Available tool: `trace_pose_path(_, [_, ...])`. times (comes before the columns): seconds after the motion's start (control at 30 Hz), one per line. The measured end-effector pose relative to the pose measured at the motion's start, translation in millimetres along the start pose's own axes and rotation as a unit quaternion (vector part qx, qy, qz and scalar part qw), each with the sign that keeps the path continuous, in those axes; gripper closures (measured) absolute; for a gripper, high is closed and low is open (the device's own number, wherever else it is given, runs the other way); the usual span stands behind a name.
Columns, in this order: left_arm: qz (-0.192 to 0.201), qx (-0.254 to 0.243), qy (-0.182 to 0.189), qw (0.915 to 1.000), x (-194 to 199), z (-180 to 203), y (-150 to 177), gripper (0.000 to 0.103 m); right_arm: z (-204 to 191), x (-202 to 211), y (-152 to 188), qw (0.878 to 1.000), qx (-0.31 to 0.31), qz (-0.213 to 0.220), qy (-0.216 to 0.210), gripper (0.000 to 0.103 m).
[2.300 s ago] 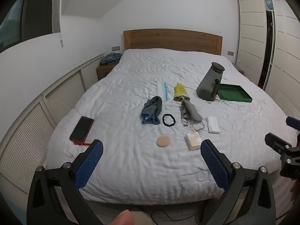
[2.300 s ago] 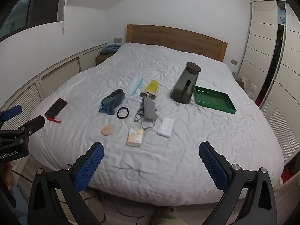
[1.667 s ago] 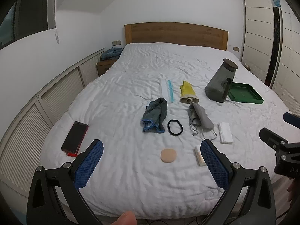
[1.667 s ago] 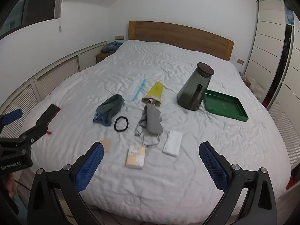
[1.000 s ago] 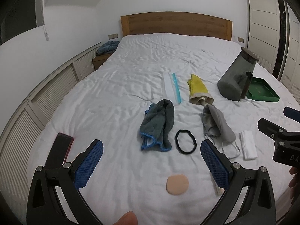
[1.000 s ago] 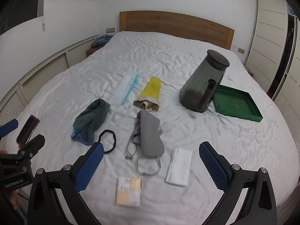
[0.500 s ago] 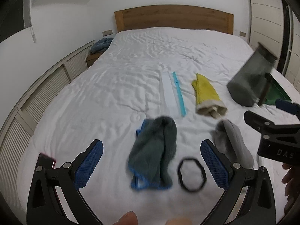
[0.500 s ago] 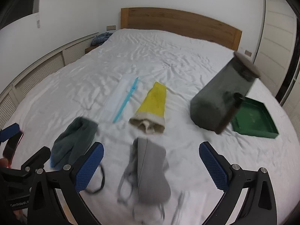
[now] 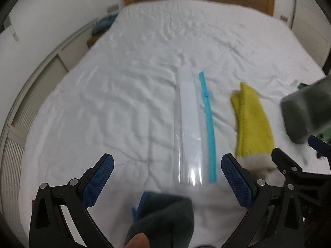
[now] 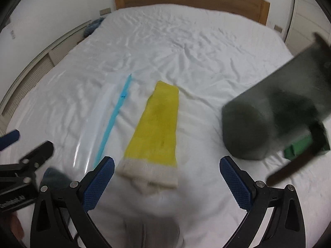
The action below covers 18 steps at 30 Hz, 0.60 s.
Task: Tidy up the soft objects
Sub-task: 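Grasp the clear zip bag with the left tool while the right tool grasps the yellow towel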
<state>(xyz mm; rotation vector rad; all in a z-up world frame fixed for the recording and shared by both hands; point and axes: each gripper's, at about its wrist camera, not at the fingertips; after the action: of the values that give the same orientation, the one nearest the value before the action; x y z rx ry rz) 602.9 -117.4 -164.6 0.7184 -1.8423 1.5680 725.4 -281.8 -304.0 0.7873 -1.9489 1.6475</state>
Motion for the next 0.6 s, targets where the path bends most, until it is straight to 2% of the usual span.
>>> trace_pose_path(0.1, [-0.023, 0.001, 0.005, 0.9997, -29.8, 3.4, -12.1, 0.001, 6.0, -23.0, -23.4, 1.000, 0.002, -0.008, 0.006, 0.000])
trace_pose_path(0.17, [-0.040, -0.001, -0.001, 0.9992, -49.8, 5.6, -18.3, 0.001, 9.2, -42.1, -31.2, 1.000, 0.002, -0.021, -0.006, 0.000])
trace_pose_path(0.23, [-0.054, 0.001, 0.010, 0.9985, -67.3, 6.9, -23.3, 0.001, 4.7, -54.4, -35.8, 1.000, 0.010, -0.025, -0.011, 0.000])
trace_pose_path(0.3, [-0.065, -0.001, 0.015, 0.9978, -83.6, 9.6, -27.3, 0.001, 1.7, -65.1, -38.0, 0.999, 0.019, -0.029, -0.020, 0.000])
trace_pose_path(0.43, [-0.094, -0.006, 0.054, 0.9941, -114.1, 19.2, -33.4, 0.001, -4.4, -85.0, -33.4, 0.998, 0.033, -0.040, -0.028, 0.000])
trace_pose_path(0.6, [-0.125, -0.032, 0.045, 0.9907, -142.0, 34.0, -31.1, 0.001, -7.3, -107.1, -24.5, 0.998, 0.032, -0.055, -0.028, 0.000])
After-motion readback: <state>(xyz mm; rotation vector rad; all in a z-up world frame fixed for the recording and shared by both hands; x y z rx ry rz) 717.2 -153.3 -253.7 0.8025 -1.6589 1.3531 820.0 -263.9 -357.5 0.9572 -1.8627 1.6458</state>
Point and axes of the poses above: each gripper's, at about its wrist camera, not at the fingertips, and x roughly against the way its jaws point, z to its right, y to its underside, and after that the axes turned 11 degrees about z, right-handed
